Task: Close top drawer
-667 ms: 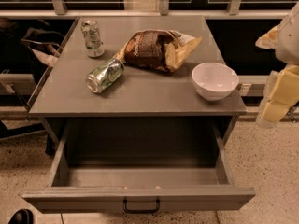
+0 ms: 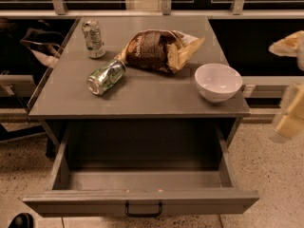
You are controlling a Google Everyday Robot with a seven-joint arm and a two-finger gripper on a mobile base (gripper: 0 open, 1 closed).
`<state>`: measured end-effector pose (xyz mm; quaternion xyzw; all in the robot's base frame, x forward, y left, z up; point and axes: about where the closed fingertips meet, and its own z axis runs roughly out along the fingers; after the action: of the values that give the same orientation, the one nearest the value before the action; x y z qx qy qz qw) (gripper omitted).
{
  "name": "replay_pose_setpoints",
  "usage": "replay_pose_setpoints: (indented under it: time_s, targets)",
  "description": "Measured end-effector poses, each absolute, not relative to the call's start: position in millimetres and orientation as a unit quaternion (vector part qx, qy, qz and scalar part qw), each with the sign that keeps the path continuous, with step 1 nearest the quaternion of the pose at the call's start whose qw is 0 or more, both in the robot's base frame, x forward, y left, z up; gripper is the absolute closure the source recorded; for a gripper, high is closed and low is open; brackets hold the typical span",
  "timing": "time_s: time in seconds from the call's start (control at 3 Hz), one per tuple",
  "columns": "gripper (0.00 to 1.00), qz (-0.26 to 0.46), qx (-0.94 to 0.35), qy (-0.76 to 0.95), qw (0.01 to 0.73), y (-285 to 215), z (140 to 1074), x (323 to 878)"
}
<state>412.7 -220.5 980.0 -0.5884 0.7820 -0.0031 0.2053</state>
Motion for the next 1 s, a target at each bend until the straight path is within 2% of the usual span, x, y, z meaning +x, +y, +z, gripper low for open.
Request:
replay_pose_setpoints:
  time_s: [0.67, 1.0]
  targets:
    - [0.00, 0.012, -0.515, 0.808, 0.284, -231.6, 972.3, 375.8]
    - [0.00, 0.009, -0.482, 0.825, 0.295, -226.5, 950.7, 367.3]
